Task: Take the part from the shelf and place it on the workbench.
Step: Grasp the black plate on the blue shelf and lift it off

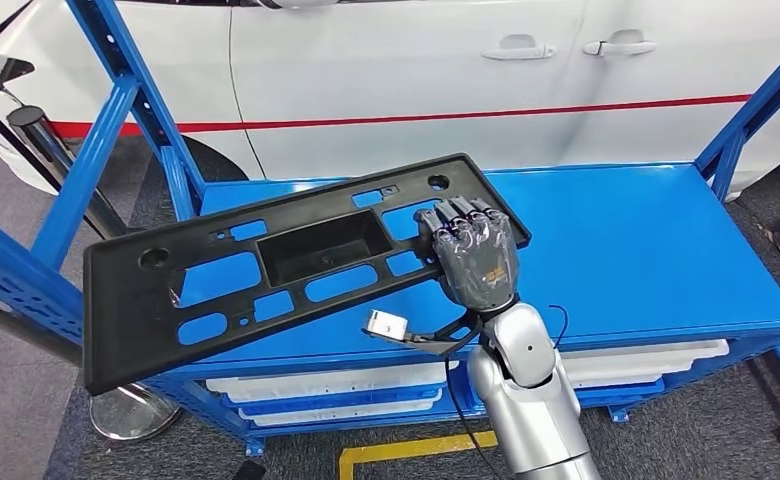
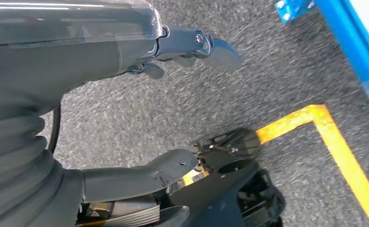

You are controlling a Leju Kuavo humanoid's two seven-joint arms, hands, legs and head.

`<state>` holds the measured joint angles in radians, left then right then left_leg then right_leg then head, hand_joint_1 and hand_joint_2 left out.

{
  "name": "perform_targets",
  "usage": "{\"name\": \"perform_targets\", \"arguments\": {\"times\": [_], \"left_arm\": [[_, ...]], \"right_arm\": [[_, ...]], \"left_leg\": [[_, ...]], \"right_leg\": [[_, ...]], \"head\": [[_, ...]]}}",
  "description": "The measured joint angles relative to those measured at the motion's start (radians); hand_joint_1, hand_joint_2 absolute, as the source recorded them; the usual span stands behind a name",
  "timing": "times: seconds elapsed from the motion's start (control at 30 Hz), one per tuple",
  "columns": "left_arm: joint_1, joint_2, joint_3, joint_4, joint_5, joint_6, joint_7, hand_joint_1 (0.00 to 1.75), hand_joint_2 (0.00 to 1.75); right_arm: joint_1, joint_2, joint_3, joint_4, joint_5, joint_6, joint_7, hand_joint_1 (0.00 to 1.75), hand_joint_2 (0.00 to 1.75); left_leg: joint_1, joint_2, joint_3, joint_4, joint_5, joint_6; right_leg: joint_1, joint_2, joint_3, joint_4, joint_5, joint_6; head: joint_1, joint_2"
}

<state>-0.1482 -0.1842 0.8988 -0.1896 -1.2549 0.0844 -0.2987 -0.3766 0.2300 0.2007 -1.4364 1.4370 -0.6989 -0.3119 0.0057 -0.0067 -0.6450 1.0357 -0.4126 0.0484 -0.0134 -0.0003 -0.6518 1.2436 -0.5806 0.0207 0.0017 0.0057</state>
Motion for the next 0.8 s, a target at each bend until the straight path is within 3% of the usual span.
{"name": "perform_targets", "arguments": {"times": [0.1,0.13,0.23,0.3,0.4,0.43,0.47,0.5,0.57,0.63,0.73,0.8], "left_arm": [[0.0,-0.005,-0.001,0.0,-0.001,0.0,0.001,0.0,1.75],[-0.001,-0.006,-0.001,0.0,-0.001,0.0,0.001,0.0,1.75],[-0.002,-0.008,-0.001,0.0,-0.001,0.0,0.001,0.0,1.75],[-0.001,-0.008,-0.001,0.0,-0.001,0.0,0.001,0.0,1.75],[-0.002,-0.008,-0.002,0.0,-0.002,0.0,0.0,0.0,1.75],[-0.003,-0.008,-0.003,0.0,-0.002,0.0,0.0,0.0,1.75],[-0.004,-0.008,-0.004,0.0,-0.002,0.0,0.0,0.0,1.75],[-0.004,-0.008,-0.004,0.0,-0.001,0.0,0.0,0.0,1.75],[-0.007,-0.008,-0.006,0.0,0.0,0.0,-0.001,0.0,1.75],[-0.01,-0.008,-0.007,0.0,0.002,0.0,-0.001,0.0,1.75],[-0.011,-0.008,-0.008,0.0,0.007,0.001,-0.001,0.0,1.75],[-0.011,-0.008,-0.008,0.0,0.008,0.001,-0.001,0.0,1.75]], "right_arm": [[-0.009,-0.004,0.01,0.01,0.0,0.0,0.001,1.75,1.75],[-0.012,-0.005,0.012,0.012,0.0,0.0,0.001,1.75,1.75],[-0.015,-0.005,0.015,0.018,0.0,0.0,0.002,1.75,1.75],[-0.017,-0.005,0.018,0.021,0.0,0.0,0.002,1.75,1.75],[-0.019,-0.005,0.021,0.027,0.0,0.0,0.003,1.75,1.75],[-0.019,-0.006,0.021,0.029,0.0,0.0,0.003,1.75,1.75],[-0.019,-0.006,0.021,0.031,0.0,0.0,0.003,1.75,1.75],[-0.018,-0.006,0.021,0.033,0.0,0.0,0.003,1.75,1.75],[-0.019,-0.006,0.021,0.034,0.0,0.0,0.003,1.75,1.75],[-0.019,-0.006,0.021,0.033,-0.001,0.0,0.003,1.75,1.75],[-0.02,-0.006,0.022,0.033,-0.002,0.0,0.001,1.75,1.75],[-0.021,-0.007,0.022,0.033,-0.002,0.0,0.001,1.75,1.75]], "left_leg": [[-0.003,-0.001,-0.009,0.002,0.011,-0.01],[-0.003,-0.001,-0.01,0.002,0.016,-0.015],[0.0,-0.001,-0.015,-0.001,0.026,-0.034],[0.001,-0.001,-0.033,0.037,-0.017,-0.043],[0.005,0.0,-0.083,0.208,-0.14,-0.054],[0.006,0.0,-0.088,0.249,-0.155,-0.057],[0.006,0.0,-0.077,0.259,-0.15,-0.058],[0.007,0.0,-0.049,0.235,-0.129,-0.059],[0.006,0.0,0.044,0.112,-0.092,-0.055],[0.001,-0.001,0.109,0.009,-0.089,-0.048],[-0.002,-0.001,0.114,-0.02,-0.083,-0.032],[0.002,0.003,0.106,-0.031,-0.066,-0.014]], "right_leg": [[0.006,0.0,0.106,-0.176,0.058,-0.01],[0.01,0.001,0.12,-0.204,0.063,-0.012],[0.012,-0.001,0.114,-0.22,0.08,-0.022],[0.006,-0.005,0.104,-0.229,0.098,-0.034],[0.007,-0.009,0.075,-0.228,0.12,-0.044],[0.007,-0.01,0.064,-0.226,0.126,-0.043],[0.007,-0.011,0.052,-0.223,0.132,-0.043],[0.007,-0.011,0.041,-0.219,0.137,-0.041],[0.008,-0.011,0.023,-0.211,0.145,-0.036],[0.01,-0.011,0.013,-0.206,0.154,-0.026],[0.008,-0.01,0.008,-0.207,0.168,-0.007],[0.007,-0.006,-0.007,-0.174,0.131,0.001]], "head": [[0.0,0.0],[0.0,0.0],[0.0,0.0],[0.0,0.0],[-0.001,0.0],[-0.001,0.0],[-0.001,0.0],[-0.001,0.0],[-0.001,0.0],[-0.001,0.0],[-0.001,0.0],[-0.001,0.0]]}}
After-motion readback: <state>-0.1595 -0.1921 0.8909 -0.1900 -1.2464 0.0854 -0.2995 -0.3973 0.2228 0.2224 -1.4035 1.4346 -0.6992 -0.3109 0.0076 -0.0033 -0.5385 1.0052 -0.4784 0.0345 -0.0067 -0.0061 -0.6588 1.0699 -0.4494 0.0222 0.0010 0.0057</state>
